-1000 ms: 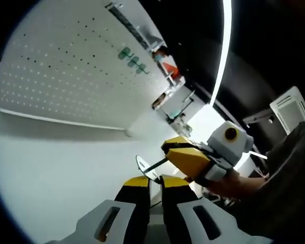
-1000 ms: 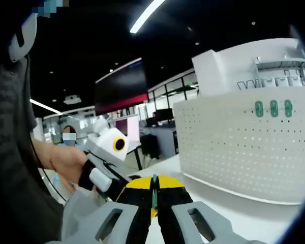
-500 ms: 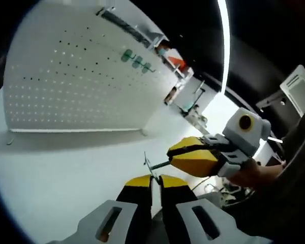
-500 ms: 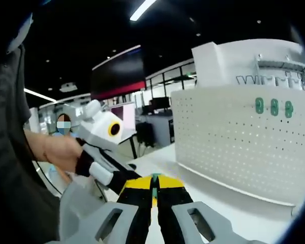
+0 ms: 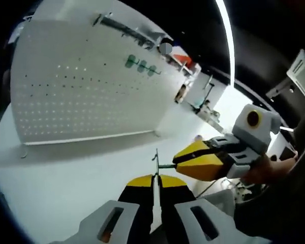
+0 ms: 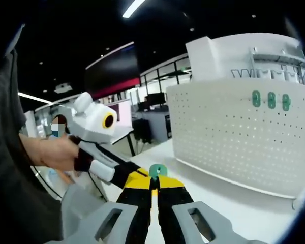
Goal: Insert the hook assembly into the mounting plate slot until the hook locks in place.
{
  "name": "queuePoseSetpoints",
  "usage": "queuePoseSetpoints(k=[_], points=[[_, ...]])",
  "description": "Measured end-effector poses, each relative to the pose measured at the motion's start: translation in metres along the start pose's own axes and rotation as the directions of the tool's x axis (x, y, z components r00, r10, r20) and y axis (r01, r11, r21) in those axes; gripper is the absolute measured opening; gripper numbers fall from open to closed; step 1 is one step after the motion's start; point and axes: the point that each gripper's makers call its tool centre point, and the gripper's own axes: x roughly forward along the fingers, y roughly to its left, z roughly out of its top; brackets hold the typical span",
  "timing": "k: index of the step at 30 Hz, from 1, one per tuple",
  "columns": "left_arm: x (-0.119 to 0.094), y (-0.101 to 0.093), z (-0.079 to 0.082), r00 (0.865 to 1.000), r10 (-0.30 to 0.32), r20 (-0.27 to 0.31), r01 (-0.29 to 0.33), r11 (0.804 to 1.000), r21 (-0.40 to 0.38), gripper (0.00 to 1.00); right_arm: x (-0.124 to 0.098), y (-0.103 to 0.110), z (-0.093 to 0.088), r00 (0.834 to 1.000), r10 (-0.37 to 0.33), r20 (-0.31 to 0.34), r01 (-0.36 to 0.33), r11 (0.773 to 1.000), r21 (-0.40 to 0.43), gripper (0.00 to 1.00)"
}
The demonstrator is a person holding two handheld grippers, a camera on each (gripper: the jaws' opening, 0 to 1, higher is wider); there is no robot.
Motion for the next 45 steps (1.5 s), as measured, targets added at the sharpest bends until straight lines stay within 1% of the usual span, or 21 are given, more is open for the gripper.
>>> queuePoseSetpoints(k=[4, 7, 8, 12, 14, 16, 21, 22, 23, 24, 26, 29, 31, 32, 33, 35, 37, 45], points=[[0.000, 0.001, 0.002, 1.000, 0.021, -0.005, -0.021, 0.999, 0.048, 0.02, 0.000, -0.001, 0.001, 1.000, -0.003, -0.006, 0.003, 1.000, 0.016, 0.01], [0.000, 0.003, 0.002, 0.999, 0.035, -0.021, -0.033, 0.996, 0.078, 0.02, 0.000, -0.002, -0.001, 1.000, -0.001, -0.012, 0.001, 0.998, 0.061, 0.02], [0.000, 0.003, 0.003, 0.999, 0.039, -0.015, -0.037, 0.996, 0.084, 0.02, 0.000, -0.003, -0.001, 1.000, -0.003, -0.010, 0.003, 0.997, 0.073, 0.02], [-0.001, 0.004, 0.004, 0.999, 0.045, -0.009, -0.044, 0.995, 0.087, 0.02, 0.000, -0.003, 0.001, 1.000, -0.015, -0.005, 0.015, 0.999, 0.052, 0.04], [-0.002, 0.007, 0.003, 0.998, 0.062, -0.014, -0.060, 0.993, 0.103, 0.02, -0.001, -0.004, 0.003, 1.000, -0.020, 0.000, 0.020, 0.998, 0.066, 0.04], [-0.003, 0.010, 0.002, 0.997, 0.076, -0.017, -0.074, 0.990, 0.119, 0.02, -0.003, -0.005, 0.004, 1.000, -0.023, 0.006, 0.023, 0.995, 0.098, 0.05], [-0.006, 0.017, 0.002, 0.994, 0.110, -0.015, -0.108, 0.986, 0.125, 0.02, -0.006, -0.005, 0.000, 1.000, -0.029, -0.003, 0.029, 0.991, 0.129, 0.08], [-0.008, 0.022, 0.003, 0.991, 0.136, -0.019, -0.131, 0.980, 0.150, 0.02, -0.006, -0.003, 0.000, 1.000, -0.025, -0.003, 0.025, 0.990, 0.135, 0.08], [-0.009, 0.024, 0.001, 0.989, 0.145, -0.029, -0.138, 0.977, 0.160, 0.02, -0.007, -0.001, 0.001, 1.000, -0.013, 0.003, 0.013, 0.989, 0.147, 0.08], [-0.009, 0.024, 0.002, 0.989, 0.149, -0.023, -0.144, 0.977, 0.159, 0.02, -0.007, 0.001, 0.003, 1.000, -0.010, 0.014, 0.008, 0.987, 0.159, 0.08], [-0.011, 0.022, 0.006, 0.989, 0.149, -0.005, -0.146, 0.976, 0.160, 0.02, -0.007, 0.003, 0.002, 1.000, -0.009, 0.011, 0.007, 0.987, 0.159, 0.09], [-0.012, 0.019, 0.012, 0.989, 0.150, 0.014, -0.150, 0.973, 0.174, 0.02, -0.003, 0.006, -0.002, 1.000, -0.017, -0.013, 0.019, 0.990, 0.141, 0.09], [-0.012, 0.016, 0.015, 0.990, 0.143, 0.019, -0.144, 0.973, 0.179, 0.02, -0.003, 0.006, -0.002, 1.000, -0.021, -0.012, 0.023, 0.987, 0.156, 0.09], [-0.012, 0.015, 0.015, 0.990, 0.141, 0.021, -0.142, 0.973, 0.180, 0.02, -0.002, 0.005, 0.000, 1.000, -0.030, 0.000, 0.029, 0.988, 0.152, 0.08], [-0.011, 0.014, 0.016, 0.991, 0.135, 0.022, -0.137, 0.974, 0.181, 0.02, -0.002, 0.005, 0.000, 0.999, -0.035, -0.002, 0.034, 0.990, 0.136, 0.07], [-0.011, 0.011, 0.017, 0.992, 0.126, 0.029, -0.129, 0.976, 0.175, 0.02, -0.001, 0.005, 0.000, 0.999, -0.037, -0.006, 0.037, 0.990, 0.133, 0.08], [-0.010, 0.008, 0.018, 0.993, 0.111, 0.033, -0.115, 0.979, 0.166, 0.02, -0.001, 0.005, 0.001, 0.999, -0.037, 0.000, 0.037, 0.988, 0.149, 0.08], [-0.009, 0.002, 0.017, 0.995, 0.095, 0.042, -0.100, 0.981, 0.164, 0.02, -0.001, 0.001, 0.004, 0.999, -0.051, 0.016, 0.048, 0.984, 0.170, 0.08]])
